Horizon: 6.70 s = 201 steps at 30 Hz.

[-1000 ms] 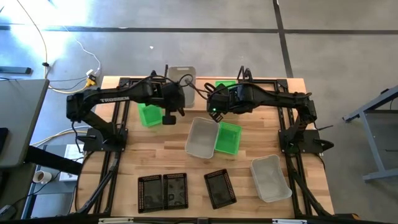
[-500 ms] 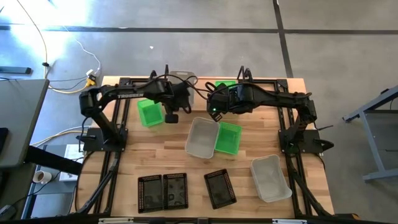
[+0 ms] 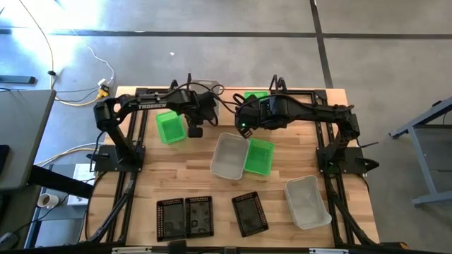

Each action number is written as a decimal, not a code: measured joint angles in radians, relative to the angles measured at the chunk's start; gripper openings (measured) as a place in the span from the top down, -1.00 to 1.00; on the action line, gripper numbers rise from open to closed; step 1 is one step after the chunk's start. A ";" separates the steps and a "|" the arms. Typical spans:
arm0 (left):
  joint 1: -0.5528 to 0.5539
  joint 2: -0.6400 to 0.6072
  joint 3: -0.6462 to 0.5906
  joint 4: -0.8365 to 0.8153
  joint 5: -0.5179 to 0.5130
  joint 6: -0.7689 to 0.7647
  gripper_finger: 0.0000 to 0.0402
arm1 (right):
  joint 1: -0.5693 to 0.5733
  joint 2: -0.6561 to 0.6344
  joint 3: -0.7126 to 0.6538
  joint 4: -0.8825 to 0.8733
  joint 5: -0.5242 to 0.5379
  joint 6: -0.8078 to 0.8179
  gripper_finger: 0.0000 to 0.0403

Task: Stack baskets on shelf by color
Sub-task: Put the top left gray bin on the shelf, then put the middle black bin on the shelf

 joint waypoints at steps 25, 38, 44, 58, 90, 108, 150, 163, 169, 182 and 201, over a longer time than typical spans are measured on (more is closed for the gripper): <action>0.045 0.000 0.000 0.010 0.048 0.004 0.60 | 0.001 0.000 0.000 -0.028 -0.050 -0.011 0.53; 0.022 -0.008 0.001 -0.049 -0.105 0.024 0.47 | 0.001 0.000 0.000 -0.028 -0.050 -0.011 0.53; -0.006 -0.013 0.002 -0.067 -0.104 0.010 0.52 | 0.001 0.000 0.000 -0.028 -0.049 -0.011 0.53; -0.012 -0.013 0.002 -0.066 -0.023 -0.027 0.47 | 0.001 0.000 0.000 -0.028 -0.048 -0.011 0.53; -0.166 -0.434 0.001 -0.134 0.208 -0.330 0.46 | 0.241 0.000 -0.070 0.107 -0.421 0.019 0.53; -0.489 -0.441 0.001 -0.142 0.239 -0.615 0.48 | 0.494 0.001 -0.151 0.385 -0.445 0.032 0.53; -1.211 -0.440 0.001 -0.142 0.037 -1.479 0.52 | 0.543 0.199 -0.150 1.234 -0.506 -0.412 0.53; -1.215 -0.440 0.001 -0.144 -0.002 -1.486 0.53 | 0.558 0.338 -0.150 1.237 -0.553 -0.456 0.44; -1.215 -0.440 0.001 -0.144 -0.004 -1.486 0.53 | 0.560 0.372 -0.150 1.169 -0.571 -0.688 0.32; -1.215 -0.440 0.001 -0.143 -0.053 -1.486 0.54 | 0.523 0.374 -0.150 1.034 -0.518 -1.242 0.31; -1.215 -0.440 0.001 -0.143 -0.057 -1.486 0.54 | 0.540 0.410 -0.150 1.186 -0.606 -0.883 0.31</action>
